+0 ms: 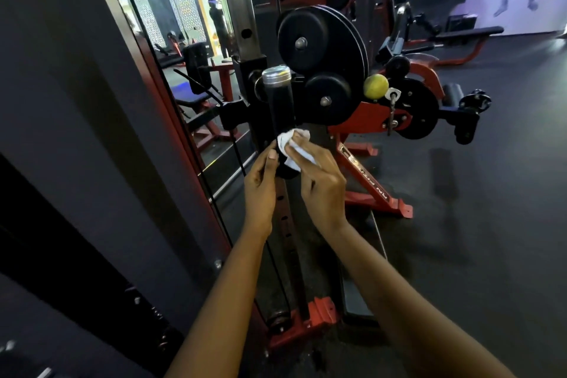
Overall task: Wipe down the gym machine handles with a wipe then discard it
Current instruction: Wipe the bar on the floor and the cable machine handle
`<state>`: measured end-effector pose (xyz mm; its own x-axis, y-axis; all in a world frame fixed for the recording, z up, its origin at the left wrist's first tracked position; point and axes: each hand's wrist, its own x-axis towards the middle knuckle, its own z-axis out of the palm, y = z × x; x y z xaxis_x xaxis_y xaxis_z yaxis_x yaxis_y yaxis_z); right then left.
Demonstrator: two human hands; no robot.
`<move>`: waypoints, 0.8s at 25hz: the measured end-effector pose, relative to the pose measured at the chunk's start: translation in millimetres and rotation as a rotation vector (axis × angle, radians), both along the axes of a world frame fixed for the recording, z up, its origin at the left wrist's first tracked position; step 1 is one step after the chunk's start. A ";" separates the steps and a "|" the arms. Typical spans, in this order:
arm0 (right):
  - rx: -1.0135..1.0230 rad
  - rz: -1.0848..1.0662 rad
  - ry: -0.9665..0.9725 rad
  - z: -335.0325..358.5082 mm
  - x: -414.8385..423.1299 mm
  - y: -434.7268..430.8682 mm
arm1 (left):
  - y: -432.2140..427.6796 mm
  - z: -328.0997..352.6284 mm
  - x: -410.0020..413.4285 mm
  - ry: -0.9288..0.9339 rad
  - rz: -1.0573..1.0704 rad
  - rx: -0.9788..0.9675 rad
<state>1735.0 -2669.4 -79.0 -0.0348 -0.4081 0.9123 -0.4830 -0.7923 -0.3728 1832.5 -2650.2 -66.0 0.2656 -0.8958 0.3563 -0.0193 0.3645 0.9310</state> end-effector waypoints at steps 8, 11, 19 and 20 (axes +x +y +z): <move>0.130 0.073 -0.160 -58.8 -3.0 0.9 | 0.1 6.9 -12.4 -0.081 0.215 -0.015; 0.345 0.076 -0.304 -60.0 -9.5 -22.0 | -1.8 4.8 -18.9 -0.168 0.314 -0.035; 0.871 0.366 0.213 5.1 9.4 -121.2 | -3.2 3.0 -22.2 -0.210 0.412 0.006; 0.885 0.358 0.302 11.1 14.3 -126.1 | -2.3 3.8 -23.3 -0.203 0.413 0.013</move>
<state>1749.4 -2795.5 -67.9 0.4059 -0.8856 0.2256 -0.4425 -0.4064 -0.7994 1809.2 -2652.5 -62.2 0.5271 -0.7343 0.4278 -0.3432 0.2766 0.8976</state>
